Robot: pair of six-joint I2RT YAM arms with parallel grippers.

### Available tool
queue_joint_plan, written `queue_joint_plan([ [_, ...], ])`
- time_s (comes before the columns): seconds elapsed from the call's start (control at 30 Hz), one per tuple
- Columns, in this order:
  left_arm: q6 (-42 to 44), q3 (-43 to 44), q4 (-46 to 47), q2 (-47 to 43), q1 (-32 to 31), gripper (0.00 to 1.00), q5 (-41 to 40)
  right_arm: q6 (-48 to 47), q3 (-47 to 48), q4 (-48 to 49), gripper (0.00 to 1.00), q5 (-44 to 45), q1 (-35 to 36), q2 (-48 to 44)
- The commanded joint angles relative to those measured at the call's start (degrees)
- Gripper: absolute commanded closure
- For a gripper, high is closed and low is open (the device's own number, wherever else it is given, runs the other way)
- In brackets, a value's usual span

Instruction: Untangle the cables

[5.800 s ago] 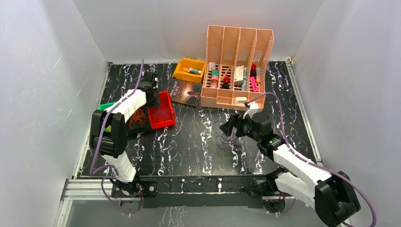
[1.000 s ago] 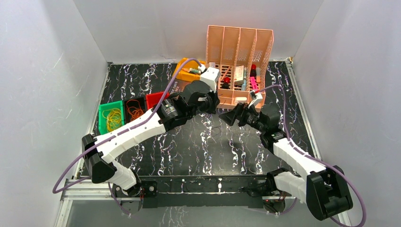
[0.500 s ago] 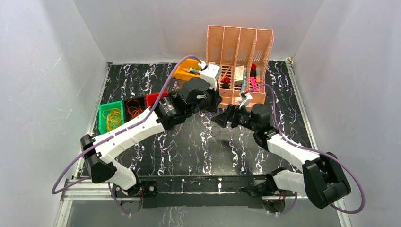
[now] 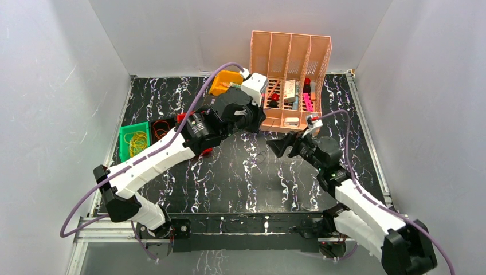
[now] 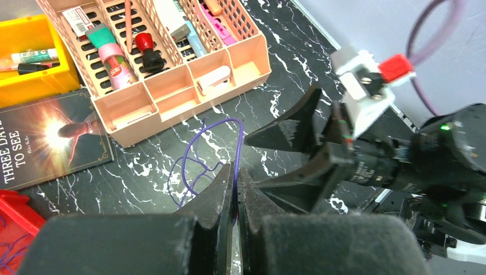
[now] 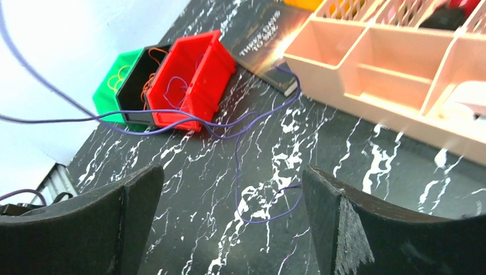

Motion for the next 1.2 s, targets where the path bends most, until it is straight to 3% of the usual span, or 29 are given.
queue_joint_plan([
  [0.0, 2.93, 2.70, -3.12, -2.49, 0.03, 1.00, 0.69, -9.15, -3.79, 4.89, 0.02, 2.19, 0.13, -7.95],
  [0.23, 3.96, 4.30, -4.39, -2.26, 0.04, 1.00, 1.04, -15.92, -9.01, 17.71, 0.02, 1.99, 0.13, -14.62],
  [0.43, 3.88, 4.14, -4.70, -2.14, 0.03, 1.00, 1.09, -18.79, -3.50, 18.74, 0.04, -10.06, 0.17, -7.74],
  [0.53, 3.88, 4.24, -5.00, -2.04, 0.03, 1.00, 0.56, -16.79, 1.33, 18.22, 0.06, -11.66, 0.65, -3.68],
  [0.67, 4.10, 7.21, -9.56, -0.93, 0.03, 1.00, -6.03, -11.42, 3.87, 13.37, 0.06, -4.49, 0.88, -2.84],
  [0.8, 5.63, 8.14, -11.75, -1.59, 0.95, 1.00, -11.36, -2.20, 8.70, -5.69, 0.02, 13.84, 0.95, -3.15],
  [0.87, 6.33, 9.09, -13.08, -1.78, 2.51, 1.00, -11.97, 1.01, 9.31, -11.76, 0.02, 18.58, 0.96, -2.75],
  [1.17, 10.14, 14.11, -15.64, -2.42, 11.85, 1.00, -10.47, 3.43, 4.49, -13.04, 0.02, 18.33, 0.91, -5.80],
])
